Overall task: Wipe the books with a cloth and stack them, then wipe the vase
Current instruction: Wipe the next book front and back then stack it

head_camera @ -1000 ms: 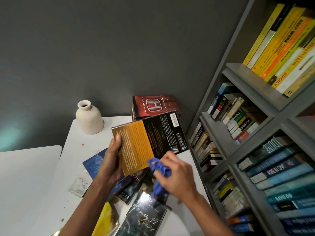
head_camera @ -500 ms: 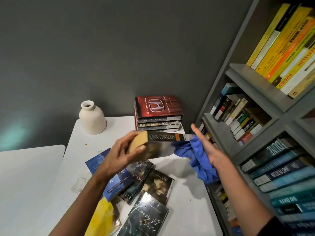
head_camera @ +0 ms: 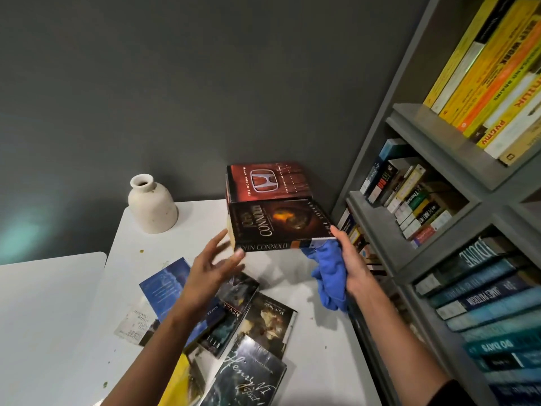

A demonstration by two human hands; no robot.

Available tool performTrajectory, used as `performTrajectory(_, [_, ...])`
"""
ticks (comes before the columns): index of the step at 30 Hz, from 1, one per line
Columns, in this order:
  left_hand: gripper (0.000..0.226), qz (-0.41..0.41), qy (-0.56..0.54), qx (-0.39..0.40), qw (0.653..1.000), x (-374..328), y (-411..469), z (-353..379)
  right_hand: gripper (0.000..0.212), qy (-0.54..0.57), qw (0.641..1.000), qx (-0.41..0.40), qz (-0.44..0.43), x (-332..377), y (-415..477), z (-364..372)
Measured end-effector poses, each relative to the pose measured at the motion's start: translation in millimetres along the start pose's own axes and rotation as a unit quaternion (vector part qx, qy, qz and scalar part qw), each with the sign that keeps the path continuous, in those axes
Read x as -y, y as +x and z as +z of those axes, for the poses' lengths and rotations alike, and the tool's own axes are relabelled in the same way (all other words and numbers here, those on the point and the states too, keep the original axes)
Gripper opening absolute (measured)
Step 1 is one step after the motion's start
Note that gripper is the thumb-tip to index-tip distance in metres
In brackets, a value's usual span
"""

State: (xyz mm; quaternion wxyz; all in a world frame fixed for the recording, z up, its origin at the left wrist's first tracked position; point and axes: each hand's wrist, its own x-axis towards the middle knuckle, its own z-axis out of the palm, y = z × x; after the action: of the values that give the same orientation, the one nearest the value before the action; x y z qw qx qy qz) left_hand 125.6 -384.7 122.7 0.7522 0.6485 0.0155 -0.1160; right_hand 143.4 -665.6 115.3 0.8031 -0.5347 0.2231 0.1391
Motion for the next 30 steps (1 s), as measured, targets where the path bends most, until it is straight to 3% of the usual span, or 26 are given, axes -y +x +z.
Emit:
performTrajectory(3, [0.051, -0.067, -0.143, -0.013, 0.987, -7.7, 9.7, 15.5, 0.045, -0.010, 1.000, 0.001, -0.003, 3.4, 6.0, 0.5])
performTrajectory(6, [0.038, -0.082, -0.161, -0.107, 0.978, -10.5, 28.0, 25.6, 0.044, -0.056, 0.998, -0.003, -0.017, 8.5, 10.1, 0.7])
performTrajectory(9, [0.036, -0.067, -0.143, -0.126, 0.979, -5.7, 41.8, 27.1, 0.048, -0.155, 0.985, -0.043, -0.056, 16.9, 18.0, -1.3])
performTrajectory(13, [0.039, -0.011, -0.131, -0.119, 0.984, -7.8, 61.1, 28.3, 0.092, -0.356, 0.924, -0.080, -0.119, 35.1, 38.8, -2.2])
performTrajectory(14, [0.039, 0.002, -0.134, -0.117, 0.984, -10.4, 68.4, 28.6, 0.092, -0.385, 0.910, -0.079, -0.133, 39.8, 47.5, -3.5])
performTrajectory(20, [0.042, 0.025, -0.123, -0.094, 0.988, -29.5, 142.4, 22.4, 0.049, -0.465, 0.861, -0.107, -0.175, 92.8, 101.4, 11.0])
performTrajectory(24, [0.038, -0.005, -0.106, -0.104, 0.989, -28.0, 184.4, 17.6, 0.048, -0.483, 0.854, -0.107, -0.163, 108.7, 139.8, 17.8])
performTrajectory(30, [0.032, -0.033, 0.046, -0.141, 0.988, 2.1, 215.9, 9.7, 0.047, -0.485, 0.854, -0.136, -0.131, 96.9, 171.3, 16.0])
